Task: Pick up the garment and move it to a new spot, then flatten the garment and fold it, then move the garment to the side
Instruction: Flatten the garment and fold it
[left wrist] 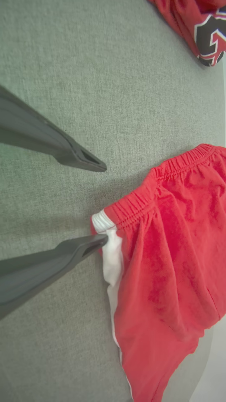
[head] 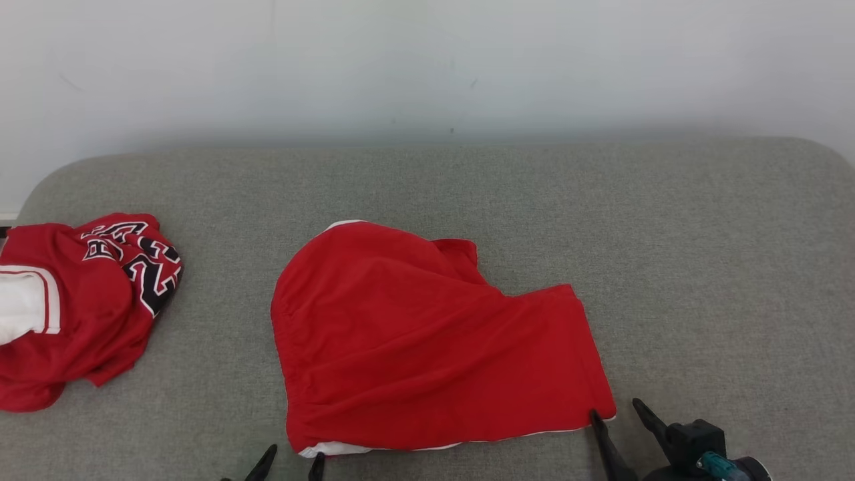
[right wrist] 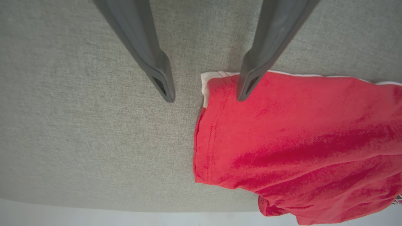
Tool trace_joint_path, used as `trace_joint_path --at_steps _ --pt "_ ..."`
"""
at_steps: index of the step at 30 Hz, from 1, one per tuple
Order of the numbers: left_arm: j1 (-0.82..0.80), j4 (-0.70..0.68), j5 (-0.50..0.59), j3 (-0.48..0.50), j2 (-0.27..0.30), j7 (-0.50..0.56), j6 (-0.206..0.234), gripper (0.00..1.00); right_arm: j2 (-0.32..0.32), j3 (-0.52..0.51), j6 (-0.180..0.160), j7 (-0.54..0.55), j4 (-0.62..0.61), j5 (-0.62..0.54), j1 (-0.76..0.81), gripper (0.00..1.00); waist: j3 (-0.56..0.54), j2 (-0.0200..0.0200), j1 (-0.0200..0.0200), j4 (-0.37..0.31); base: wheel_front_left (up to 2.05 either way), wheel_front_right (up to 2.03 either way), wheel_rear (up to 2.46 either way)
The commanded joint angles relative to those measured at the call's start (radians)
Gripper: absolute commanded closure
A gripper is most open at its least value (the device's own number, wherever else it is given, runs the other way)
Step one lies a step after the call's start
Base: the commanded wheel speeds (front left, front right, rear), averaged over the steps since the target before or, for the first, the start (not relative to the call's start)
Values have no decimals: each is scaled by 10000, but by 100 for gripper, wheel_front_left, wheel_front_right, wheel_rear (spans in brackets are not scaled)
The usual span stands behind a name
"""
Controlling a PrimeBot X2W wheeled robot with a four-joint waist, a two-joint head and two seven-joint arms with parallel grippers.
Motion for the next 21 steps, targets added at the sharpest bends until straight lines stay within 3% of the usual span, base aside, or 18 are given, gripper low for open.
trace_joint_path --at_steps 1,6,7,8,9,10,11,21 --pt "-212 124 -60 -173 69 -32 24 0 -26 191 -24 -3 268 71 -192 0 78 -1 -1 35 0 0 0" --pt "-649 504 -326 -706 170 -32 24 0 -80 750 -24 -3 1131 402 -705 0 204 -1 -1 99 0 0 0" --pt "-695 535 -377 -781 169 -32 24 0 -91 829 -24 -2 1251 478 -758 31 221 -1 -1 113 0 0 0" --pt "-748 539 -394 -875 191 -32 24 13 -107 883 -24 -2 1333 542 -821 74 235 -1 -1 119 0 0 0" --pt "-815 495 -410 -915 203 -32 24 45 -118 933 -24 0 1388 581 -874 92 250 -1 -1 127 0 0 0" --pt "-841 456 -433 -956 195 -32 23 69 -99 975 -24 0 1424 607 -907 100 253 -1 -1 133 0 0 0" --pt "-844 372 -417 -1013 201 -32 23 100 -87 997 -24 0 1403 655 -926 100 252 -1 -1 135 0 0 0" --pt "28 -1344 39 -661 315 -34 23 100 -337 696 -24 -3 -8 1176 -202 100 103 -1 -1 138 0 0 0"
